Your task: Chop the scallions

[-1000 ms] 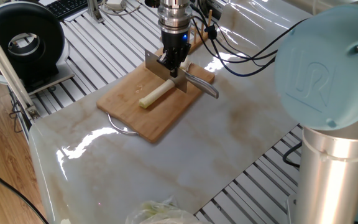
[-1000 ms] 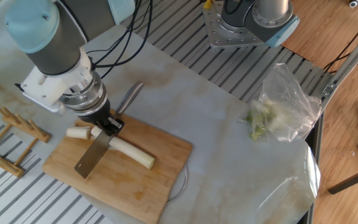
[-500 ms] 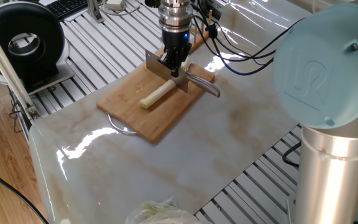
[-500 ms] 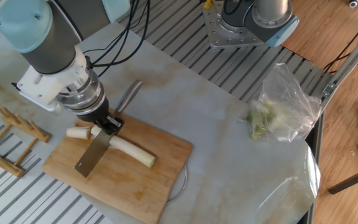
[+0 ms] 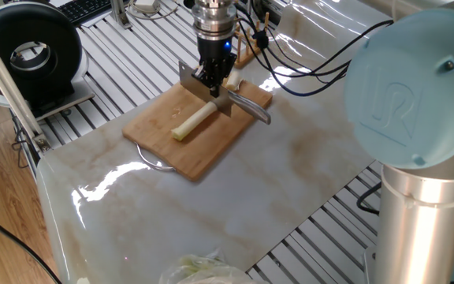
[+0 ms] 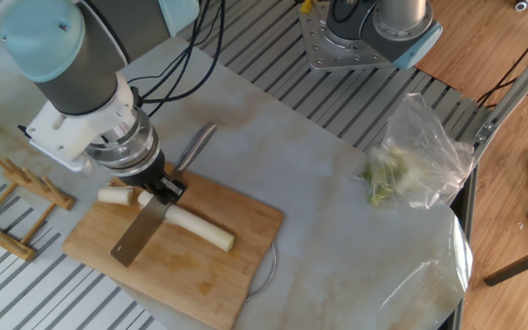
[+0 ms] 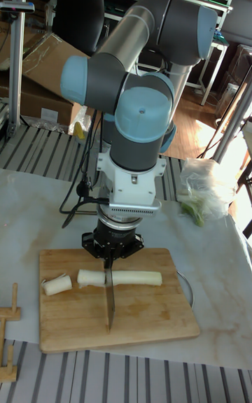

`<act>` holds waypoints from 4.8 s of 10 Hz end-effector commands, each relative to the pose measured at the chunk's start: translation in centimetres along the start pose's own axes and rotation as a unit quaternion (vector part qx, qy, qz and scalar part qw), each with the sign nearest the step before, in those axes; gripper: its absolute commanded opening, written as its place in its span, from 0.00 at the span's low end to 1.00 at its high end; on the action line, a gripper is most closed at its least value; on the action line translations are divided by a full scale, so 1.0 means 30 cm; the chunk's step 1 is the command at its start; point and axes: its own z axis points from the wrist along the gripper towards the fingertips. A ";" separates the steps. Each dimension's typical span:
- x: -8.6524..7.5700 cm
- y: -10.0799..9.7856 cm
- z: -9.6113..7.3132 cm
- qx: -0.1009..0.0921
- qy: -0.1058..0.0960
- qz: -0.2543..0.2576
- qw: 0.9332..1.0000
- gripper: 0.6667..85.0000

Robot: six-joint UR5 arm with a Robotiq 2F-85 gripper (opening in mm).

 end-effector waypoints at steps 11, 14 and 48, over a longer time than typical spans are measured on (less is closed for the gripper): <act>0.016 -0.047 0.001 -0.007 -0.016 -0.019 1.000 0.01; -0.013 -0.046 0.078 0.005 -0.038 -0.010 0.999 0.01; 0.055 -0.033 0.064 -0.001 -0.003 -0.015 1.000 0.01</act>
